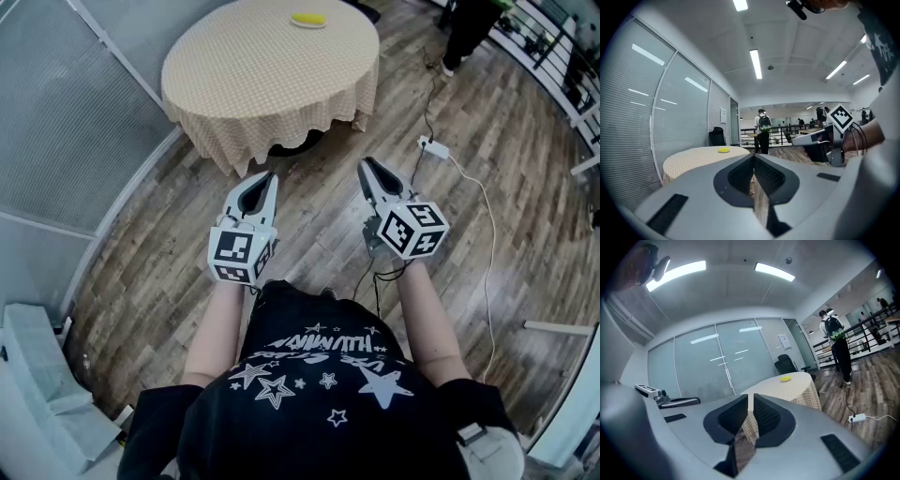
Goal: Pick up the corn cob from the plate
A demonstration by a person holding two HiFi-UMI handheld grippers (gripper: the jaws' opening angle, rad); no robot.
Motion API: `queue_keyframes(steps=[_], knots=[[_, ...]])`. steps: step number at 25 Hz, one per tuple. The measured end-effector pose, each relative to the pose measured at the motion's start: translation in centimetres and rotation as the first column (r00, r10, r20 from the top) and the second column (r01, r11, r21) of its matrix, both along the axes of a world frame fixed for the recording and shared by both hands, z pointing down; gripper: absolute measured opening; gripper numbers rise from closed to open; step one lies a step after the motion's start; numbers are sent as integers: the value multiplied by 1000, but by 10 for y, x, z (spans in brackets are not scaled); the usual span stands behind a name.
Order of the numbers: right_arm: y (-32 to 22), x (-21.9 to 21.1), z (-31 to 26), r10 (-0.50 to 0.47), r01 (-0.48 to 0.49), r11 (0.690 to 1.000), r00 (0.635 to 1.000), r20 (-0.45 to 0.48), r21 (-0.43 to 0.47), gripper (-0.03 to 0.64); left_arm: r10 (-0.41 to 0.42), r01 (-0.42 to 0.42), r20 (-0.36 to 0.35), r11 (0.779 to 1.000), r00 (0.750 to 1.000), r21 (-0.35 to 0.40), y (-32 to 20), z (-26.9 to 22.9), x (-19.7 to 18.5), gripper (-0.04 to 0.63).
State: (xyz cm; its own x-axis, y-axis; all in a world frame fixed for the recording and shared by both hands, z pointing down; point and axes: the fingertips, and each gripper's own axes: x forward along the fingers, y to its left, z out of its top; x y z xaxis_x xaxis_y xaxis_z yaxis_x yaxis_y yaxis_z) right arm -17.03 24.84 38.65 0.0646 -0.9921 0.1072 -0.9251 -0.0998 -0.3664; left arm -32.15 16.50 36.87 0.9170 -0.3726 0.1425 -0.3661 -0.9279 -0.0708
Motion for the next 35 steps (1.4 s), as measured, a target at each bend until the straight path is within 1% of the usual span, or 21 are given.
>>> queue_keyframes(steps=[5,10,16,18,21,25,31,35], knots=[[-2,-7,3,1,-1,1000,1000,-3,-10,52,6,-6,2,1000,1000,-3,2,1,-6,9],[-8,-13,2,-10,10,1000,1000,-17,-18,51,-8,8,0,1000,1000,-9,-2,1,-11,9],[-8,-14,5,-16,16,1000,1000,-13,-21,51,-17,17,-2,1000,1000,-14,-1,2,-12,9],[-7,-13,5,-14,14,1000,1000,-9,-19,51,-20,20,2,1000,1000,-15,2,3,-11,9],[-2,-8,5,16,-16,1000,1000,6,-6,51,-27,27,6,1000,1000,-12,6,2,-11,9],[8,0,10,29,-29,1000,999,43,0,51,-45,45,-8,999,999,-20,13,2,-8,9],[9,6,12,26,-26,1000,999,27,2,52,-47,46,-6,999,999,-21,18,3,2,9],[3,16,13,29,-29,1000,999,17,-3,52,-54,54,-2,998,999,-21,7,8,9,9]])
